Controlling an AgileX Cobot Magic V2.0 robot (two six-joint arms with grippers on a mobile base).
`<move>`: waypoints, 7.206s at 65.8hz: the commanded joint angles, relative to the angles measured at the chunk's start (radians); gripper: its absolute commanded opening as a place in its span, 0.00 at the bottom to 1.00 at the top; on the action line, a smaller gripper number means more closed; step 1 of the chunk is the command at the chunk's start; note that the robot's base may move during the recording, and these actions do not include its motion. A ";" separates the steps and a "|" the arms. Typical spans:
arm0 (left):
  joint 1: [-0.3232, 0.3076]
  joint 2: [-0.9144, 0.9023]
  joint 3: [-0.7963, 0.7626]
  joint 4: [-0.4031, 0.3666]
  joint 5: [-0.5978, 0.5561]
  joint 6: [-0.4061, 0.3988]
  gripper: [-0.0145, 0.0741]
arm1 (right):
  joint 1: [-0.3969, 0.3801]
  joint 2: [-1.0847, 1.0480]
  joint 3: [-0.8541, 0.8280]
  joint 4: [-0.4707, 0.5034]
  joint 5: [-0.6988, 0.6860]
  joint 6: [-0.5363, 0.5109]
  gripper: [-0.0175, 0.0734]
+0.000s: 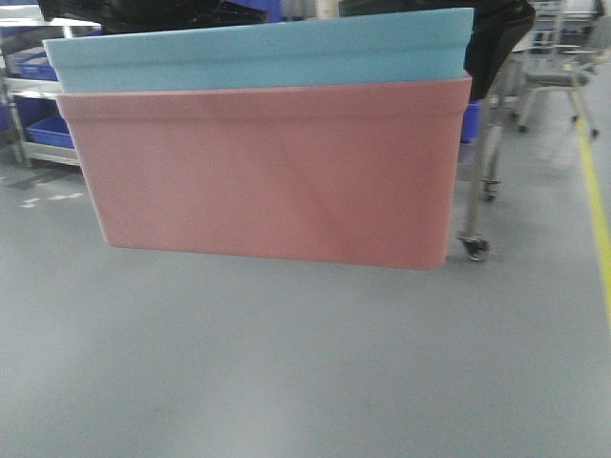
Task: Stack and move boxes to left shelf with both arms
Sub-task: 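Hold the stack with both grippers while driving along the aisle, then keep holding the stack with both grippers, driving toward the shelves, then hold the stack with both grippers while the base turns toward the shelf, then carry the stack with both grippers over the roller-track shelf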
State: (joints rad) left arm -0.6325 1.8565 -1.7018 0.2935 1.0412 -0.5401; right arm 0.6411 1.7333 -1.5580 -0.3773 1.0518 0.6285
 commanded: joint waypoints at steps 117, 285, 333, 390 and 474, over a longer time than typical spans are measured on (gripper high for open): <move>-0.055 -0.052 -0.047 -0.128 -0.154 -0.026 0.16 | 0.030 -0.040 -0.045 0.054 -0.185 0.035 0.25; -0.050 -0.052 -0.047 -0.121 -0.154 -0.026 0.16 | 0.030 -0.026 -0.045 0.054 -0.185 0.035 0.25; -0.046 -0.052 -0.047 -0.126 -0.154 -0.026 0.16 | 0.030 -0.009 -0.045 0.054 -0.186 0.035 0.25; -0.046 -0.052 -0.047 -0.124 -0.154 -0.026 0.16 | 0.030 -0.009 -0.045 0.054 -0.186 0.035 0.25; -0.045 -0.052 -0.047 -0.124 -0.154 -0.026 0.16 | 0.030 -0.009 -0.045 0.054 -0.186 0.035 0.25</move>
State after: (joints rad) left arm -0.6347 1.8701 -1.7018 0.2939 1.0382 -0.5401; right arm 0.6411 1.7686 -1.5580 -0.3813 1.0644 0.6346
